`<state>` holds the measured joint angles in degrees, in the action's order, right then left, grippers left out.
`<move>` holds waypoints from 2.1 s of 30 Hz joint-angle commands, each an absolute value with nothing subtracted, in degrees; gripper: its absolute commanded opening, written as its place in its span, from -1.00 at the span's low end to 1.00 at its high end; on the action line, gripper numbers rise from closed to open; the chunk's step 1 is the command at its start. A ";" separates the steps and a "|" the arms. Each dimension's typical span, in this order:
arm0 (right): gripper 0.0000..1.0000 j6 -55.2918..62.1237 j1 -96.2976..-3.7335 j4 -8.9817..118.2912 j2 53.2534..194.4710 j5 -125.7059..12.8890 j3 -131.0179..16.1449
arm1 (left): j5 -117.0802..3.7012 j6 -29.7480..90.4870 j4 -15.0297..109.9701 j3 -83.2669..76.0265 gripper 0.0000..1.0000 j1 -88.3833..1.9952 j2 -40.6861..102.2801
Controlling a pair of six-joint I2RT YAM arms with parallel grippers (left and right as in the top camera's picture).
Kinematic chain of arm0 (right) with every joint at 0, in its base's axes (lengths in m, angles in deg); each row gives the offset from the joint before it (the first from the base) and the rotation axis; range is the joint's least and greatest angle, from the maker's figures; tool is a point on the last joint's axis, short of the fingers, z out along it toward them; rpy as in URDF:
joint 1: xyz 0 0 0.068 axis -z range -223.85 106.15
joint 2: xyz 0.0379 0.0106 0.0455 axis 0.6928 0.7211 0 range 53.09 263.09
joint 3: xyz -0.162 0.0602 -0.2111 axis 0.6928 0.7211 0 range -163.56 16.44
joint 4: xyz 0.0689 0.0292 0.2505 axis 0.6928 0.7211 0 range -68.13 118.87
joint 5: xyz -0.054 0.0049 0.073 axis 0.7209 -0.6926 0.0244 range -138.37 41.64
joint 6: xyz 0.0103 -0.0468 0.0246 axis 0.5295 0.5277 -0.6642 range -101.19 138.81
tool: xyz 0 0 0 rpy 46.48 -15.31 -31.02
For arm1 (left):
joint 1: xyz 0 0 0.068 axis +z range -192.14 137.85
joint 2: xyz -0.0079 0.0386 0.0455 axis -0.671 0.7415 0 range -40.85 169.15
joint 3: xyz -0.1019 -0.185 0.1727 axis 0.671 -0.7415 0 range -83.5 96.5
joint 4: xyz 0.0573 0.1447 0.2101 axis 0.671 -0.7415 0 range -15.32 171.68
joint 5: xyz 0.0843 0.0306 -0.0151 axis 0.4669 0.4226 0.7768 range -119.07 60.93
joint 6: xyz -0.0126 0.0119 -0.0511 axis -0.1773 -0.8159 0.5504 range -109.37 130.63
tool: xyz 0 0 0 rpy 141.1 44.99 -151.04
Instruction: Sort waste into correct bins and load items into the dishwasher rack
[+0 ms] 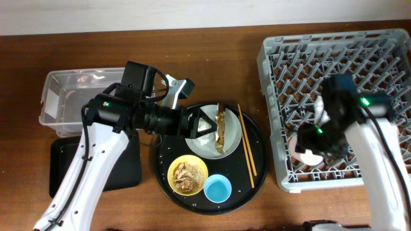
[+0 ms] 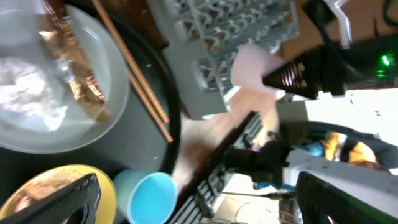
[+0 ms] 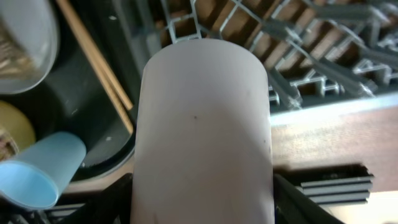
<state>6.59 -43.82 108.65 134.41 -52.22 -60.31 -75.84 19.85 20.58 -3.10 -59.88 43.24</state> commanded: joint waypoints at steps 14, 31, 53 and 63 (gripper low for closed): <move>0.79 15.42 -43.47 100.61 120.68 -66.17 -64.51 | -53.41 15.01 7.33 -3.05 0.79 -68.21 38.83; 0.83 15.39 -43.47 101.16 115.70 -66.17 -64.46 | -33.28 38.23 39.02 -34.33 -0.42 -94.28 38.89; 0.79 22.52 -43.47 103.45 115.70 -81.71 -64.46 | -64.40 29.16 33.08 -15.99 -0.99 -70.64 22.24; 0.82 43.57 -53.90 97.53 115.83 -129.90 -64.46 | -108.82 29.40 45.23 -15.99 -1.00 -53.00 25.13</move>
<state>40.38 -51.29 99.58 115.83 -121.60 -64.09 -102.83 30.51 44.86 -16.10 -53.22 23.90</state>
